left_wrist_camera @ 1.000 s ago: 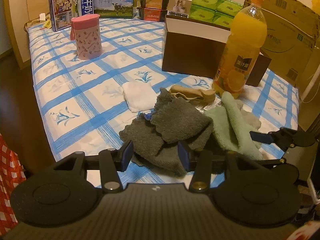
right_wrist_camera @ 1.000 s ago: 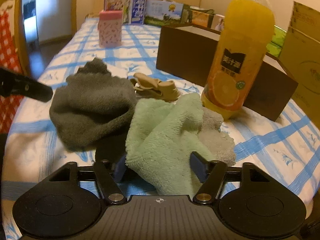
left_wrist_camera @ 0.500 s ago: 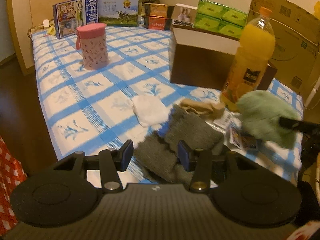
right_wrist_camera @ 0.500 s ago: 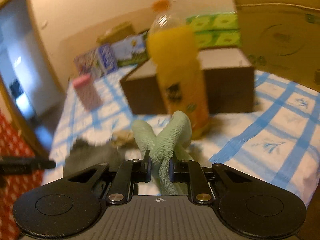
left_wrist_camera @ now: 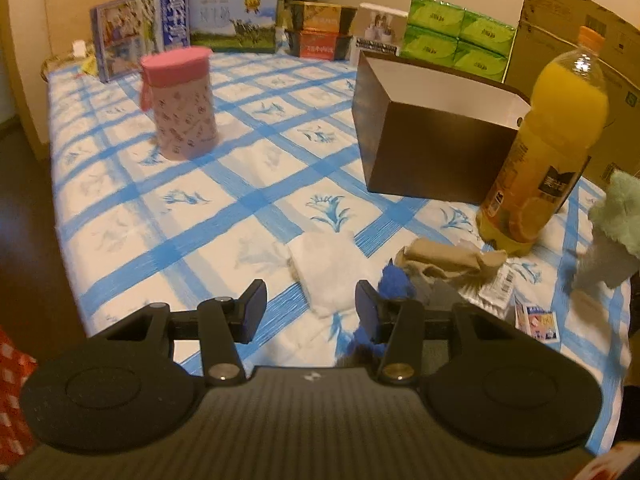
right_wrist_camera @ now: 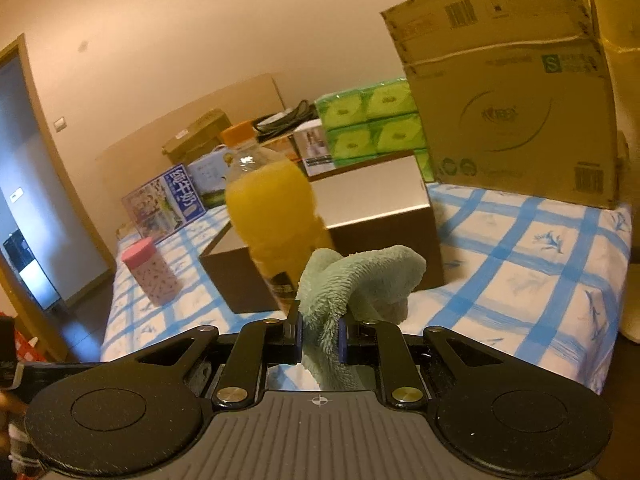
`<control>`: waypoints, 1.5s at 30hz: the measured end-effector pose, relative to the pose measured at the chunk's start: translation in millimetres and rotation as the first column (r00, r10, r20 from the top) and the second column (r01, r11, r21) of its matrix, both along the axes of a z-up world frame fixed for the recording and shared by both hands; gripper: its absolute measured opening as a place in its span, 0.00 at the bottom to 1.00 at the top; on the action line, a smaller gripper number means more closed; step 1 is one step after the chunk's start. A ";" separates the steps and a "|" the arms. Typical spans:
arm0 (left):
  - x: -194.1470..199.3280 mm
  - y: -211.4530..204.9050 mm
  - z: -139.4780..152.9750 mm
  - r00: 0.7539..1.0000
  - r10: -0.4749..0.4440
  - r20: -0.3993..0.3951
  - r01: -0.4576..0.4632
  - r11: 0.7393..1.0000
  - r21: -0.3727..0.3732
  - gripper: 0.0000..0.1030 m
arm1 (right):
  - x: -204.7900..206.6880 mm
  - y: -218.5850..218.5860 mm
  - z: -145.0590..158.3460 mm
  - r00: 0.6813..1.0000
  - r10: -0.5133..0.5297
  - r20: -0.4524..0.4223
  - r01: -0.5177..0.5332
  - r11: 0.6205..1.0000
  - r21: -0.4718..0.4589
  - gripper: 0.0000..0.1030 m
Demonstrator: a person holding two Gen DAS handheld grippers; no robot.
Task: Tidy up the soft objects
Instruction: 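Grasp the pale green towel with the right gripper while the left grasps the white cloth, then carry the green towel and white cloth over the brown box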
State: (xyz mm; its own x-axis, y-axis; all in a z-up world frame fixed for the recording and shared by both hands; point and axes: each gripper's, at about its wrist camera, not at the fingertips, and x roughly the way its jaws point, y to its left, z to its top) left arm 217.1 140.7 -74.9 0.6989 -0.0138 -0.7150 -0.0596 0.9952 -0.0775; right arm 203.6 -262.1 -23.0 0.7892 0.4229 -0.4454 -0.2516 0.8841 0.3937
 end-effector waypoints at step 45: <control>26.4 18.7 53.4 0.989 -0.138 0.058 0.135 0.990 0.049 0.01 | 39.3 -49.3 39.0 0.991 0.085 0.107 -0.064 0.980 -0.186 0.16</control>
